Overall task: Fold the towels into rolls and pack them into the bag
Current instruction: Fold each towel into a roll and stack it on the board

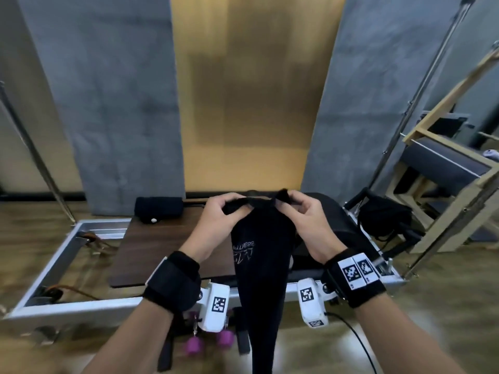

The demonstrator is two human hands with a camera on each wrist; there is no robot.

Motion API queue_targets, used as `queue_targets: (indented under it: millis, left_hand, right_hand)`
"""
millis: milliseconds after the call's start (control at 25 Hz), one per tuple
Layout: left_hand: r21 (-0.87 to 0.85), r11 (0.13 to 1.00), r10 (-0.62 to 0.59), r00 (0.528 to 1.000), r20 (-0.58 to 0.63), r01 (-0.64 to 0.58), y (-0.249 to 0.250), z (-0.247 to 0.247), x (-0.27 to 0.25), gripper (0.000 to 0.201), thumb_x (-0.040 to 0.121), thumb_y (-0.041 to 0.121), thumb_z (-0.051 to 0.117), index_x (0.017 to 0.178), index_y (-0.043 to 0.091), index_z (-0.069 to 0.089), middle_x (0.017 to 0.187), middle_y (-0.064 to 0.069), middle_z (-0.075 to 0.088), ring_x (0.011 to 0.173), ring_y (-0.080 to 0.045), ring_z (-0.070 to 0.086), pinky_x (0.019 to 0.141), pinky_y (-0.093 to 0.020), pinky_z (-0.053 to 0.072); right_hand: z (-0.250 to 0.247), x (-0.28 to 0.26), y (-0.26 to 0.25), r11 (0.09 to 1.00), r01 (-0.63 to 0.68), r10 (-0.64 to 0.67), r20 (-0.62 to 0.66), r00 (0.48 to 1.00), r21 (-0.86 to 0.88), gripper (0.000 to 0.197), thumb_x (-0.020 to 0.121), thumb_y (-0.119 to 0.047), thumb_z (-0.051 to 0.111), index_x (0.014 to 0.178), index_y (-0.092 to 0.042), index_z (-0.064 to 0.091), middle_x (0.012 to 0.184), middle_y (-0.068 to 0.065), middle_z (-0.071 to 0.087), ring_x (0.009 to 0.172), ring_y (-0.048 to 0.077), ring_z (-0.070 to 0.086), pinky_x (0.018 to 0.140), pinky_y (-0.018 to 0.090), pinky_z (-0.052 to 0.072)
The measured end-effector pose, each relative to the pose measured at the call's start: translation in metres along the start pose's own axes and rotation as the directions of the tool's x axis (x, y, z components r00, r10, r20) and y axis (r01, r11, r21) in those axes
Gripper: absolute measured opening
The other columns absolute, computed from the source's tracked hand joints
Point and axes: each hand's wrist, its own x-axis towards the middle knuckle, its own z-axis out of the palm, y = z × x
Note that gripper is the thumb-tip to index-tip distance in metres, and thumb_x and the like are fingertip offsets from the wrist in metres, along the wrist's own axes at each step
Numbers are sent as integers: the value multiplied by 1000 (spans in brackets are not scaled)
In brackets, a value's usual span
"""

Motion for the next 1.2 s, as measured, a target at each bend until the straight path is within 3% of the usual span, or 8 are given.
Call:
queue_targets:
  millis: [160,240,320,440,600,720,920,1200]
  left_hand:
    - [197,980,97,945,-313,-36,-5,-5,-18,43,80,37,92,112,33,64,106,9,70,104,-4,66,87,-19,51]
    - [304,953,131,896,-424,4,-10,0,-33,44,78,54,89,99,30,58,95,6,66,91,-8,64,80,-25,52]
    - [263,965,71,951,-301,11,-15,13,-46,49,84,71,74,84,24,62,78,0,71,75,-14,68,72,-31,53]
    - [172,984,-24,989,-149,50,-22,28,-58,59,81,82,65,98,25,69,94,8,76,90,-2,71,75,-12,50]
    - [146,980,-145,987,64,134,-33,22,-70,68,69,89,71,112,37,68,110,16,70,102,1,67,83,-12,50]
    - [364,926,-180,966,184,103,-46,10,-79,37,76,69,82,100,43,70,109,13,66,102,-6,66,90,-28,52]
    - [584,805,-246,953,175,100,-61,-29,-93,6,93,16,78,97,20,79,98,2,80,97,-14,75,94,-49,59]
    - [426,905,80,978,-190,9,-52,-86,-86,34,99,4,68,96,36,76,99,20,78,97,2,70,84,-14,51]
  right_hand:
    - [16,-10,-4,998,-23,24,-15,1000,56,16,102,-22,68,102,-7,73,104,21,76,96,27,73,86,42,57]
    - [23,-14,-3,994,-53,58,-47,997,100,21,105,-25,63,103,-6,71,104,18,77,98,25,73,85,41,58]
    - [32,-17,2,988,-82,94,-86,992,131,27,107,-29,60,111,-5,70,109,16,77,103,27,75,91,47,58]
    - [41,-21,7,981,-142,157,-106,982,136,26,106,-34,59,112,-13,73,111,13,77,108,33,73,96,55,56]
    - [32,-27,3,983,-118,128,-62,990,141,39,98,-40,67,103,-2,69,94,11,68,91,22,64,85,42,47]
    - [21,-29,-2,985,-105,113,-52,992,138,38,95,-40,72,92,-2,70,89,10,68,86,22,64,80,39,45]
    - [-8,-31,-15,966,-85,124,-147,981,245,26,92,-39,78,98,-15,79,97,9,77,89,22,73,81,38,59]
    - [-55,-41,-19,997,-9,30,-269,963,78,25,96,-35,75,97,-10,79,96,10,80,84,20,76,67,29,62]
